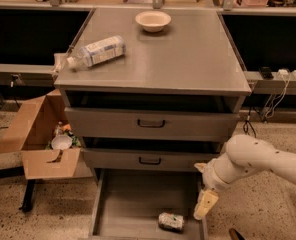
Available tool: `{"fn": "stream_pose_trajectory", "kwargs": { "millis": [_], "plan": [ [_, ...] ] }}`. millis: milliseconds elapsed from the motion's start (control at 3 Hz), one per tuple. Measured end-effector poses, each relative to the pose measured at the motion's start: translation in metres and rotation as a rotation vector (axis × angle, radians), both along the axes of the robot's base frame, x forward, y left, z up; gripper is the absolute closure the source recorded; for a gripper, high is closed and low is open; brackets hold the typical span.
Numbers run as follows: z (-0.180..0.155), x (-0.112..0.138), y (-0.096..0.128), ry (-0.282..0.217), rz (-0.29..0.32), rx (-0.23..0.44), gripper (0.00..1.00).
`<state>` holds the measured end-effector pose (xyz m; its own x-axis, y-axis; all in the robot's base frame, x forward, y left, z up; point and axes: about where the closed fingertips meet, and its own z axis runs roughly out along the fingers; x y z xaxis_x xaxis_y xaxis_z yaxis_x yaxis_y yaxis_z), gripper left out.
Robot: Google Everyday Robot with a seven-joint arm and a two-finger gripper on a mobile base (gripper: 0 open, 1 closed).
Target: Pick 7up can from bottom drawer and place on counter
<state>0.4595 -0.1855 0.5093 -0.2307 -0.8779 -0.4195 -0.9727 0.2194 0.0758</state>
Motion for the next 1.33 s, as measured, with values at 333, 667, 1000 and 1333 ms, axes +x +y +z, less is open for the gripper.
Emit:
{"fn": "stream_pose_trajectory", "kwargs": {
  "millis": [333, 667, 1000, 1333],
  "plan": [
    [-0.054, -0.007, 0.010, 0.004, 0.022, 0.034, 0.00],
    [-0.109, -0.011, 0.016, 0.026, 0.012, 0.099, 0.00],
    [-0.128, -0.022, 0.022, 0.060, 0.014, 0.117, 0.00],
    [-0.135, -0.022, 0.024, 0.071, 0.018, 0.130, 0.00]
  ]
}}
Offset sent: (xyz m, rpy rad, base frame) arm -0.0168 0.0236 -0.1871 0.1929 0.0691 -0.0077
